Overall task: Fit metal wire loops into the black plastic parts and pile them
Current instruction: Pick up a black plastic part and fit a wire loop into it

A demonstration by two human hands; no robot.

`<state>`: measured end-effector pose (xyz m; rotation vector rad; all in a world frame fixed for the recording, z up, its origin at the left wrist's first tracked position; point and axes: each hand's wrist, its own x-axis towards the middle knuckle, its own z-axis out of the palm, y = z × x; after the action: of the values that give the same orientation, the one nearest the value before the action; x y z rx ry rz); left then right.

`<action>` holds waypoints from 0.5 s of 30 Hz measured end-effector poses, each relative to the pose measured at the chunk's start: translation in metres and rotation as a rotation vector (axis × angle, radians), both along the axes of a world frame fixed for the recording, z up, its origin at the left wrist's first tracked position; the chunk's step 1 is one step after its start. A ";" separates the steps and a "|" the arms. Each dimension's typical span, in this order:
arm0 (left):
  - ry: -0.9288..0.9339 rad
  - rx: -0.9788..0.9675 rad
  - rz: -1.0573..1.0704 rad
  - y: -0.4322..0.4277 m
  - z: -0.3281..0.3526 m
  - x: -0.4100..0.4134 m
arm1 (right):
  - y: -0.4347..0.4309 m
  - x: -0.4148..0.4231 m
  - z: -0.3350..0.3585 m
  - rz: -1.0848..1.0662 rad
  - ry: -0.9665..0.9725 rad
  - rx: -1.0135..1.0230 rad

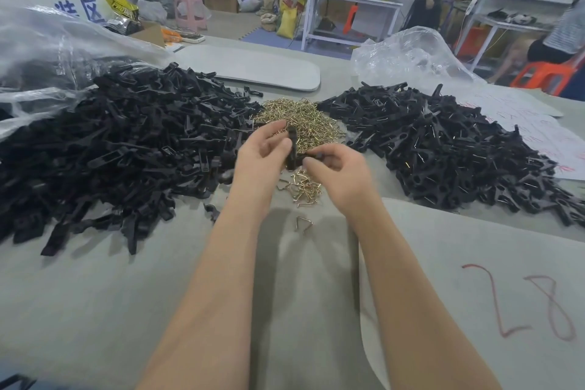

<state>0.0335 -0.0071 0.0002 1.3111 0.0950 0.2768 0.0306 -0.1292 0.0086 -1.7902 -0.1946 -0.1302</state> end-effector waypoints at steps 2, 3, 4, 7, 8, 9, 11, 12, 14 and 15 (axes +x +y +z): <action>0.031 -0.006 -0.055 -0.005 -0.003 0.001 | -0.006 0.002 0.000 0.022 0.035 0.138; 0.045 0.000 -0.064 -0.007 -0.004 0.002 | -0.008 0.002 0.000 0.039 0.047 0.210; 0.056 0.000 -0.071 -0.008 -0.005 0.002 | -0.010 0.003 0.000 0.055 0.061 0.279; 0.065 -0.059 -0.111 -0.009 -0.006 0.002 | -0.013 0.005 -0.002 0.102 0.109 0.421; 0.066 -0.071 -0.124 -0.009 -0.006 0.002 | -0.014 0.005 -0.002 0.118 0.112 0.436; 0.067 -0.076 -0.132 -0.009 -0.006 0.002 | -0.015 0.006 -0.002 0.134 0.110 0.442; 0.068 -0.087 -0.147 -0.009 -0.006 0.001 | -0.016 0.006 -0.002 0.146 0.094 0.418; 0.066 -0.096 -0.154 -0.009 -0.006 0.001 | -0.015 0.006 -0.003 0.138 0.078 0.380; 0.066 -0.117 -0.162 -0.009 -0.005 0.000 | -0.014 0.006 -0.004 0.100 0.031 0.281; 0.070 -0.127 -0.159 -0.009 -0.005 -0.001 | -0.013 0.007 -0.005 0.075 0.006 0.234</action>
<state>0.0327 -0.0163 -0.0046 1.1951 0.0660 0.0873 0.0375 -0.1417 0.0037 -1.5480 -0.2323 -0.0896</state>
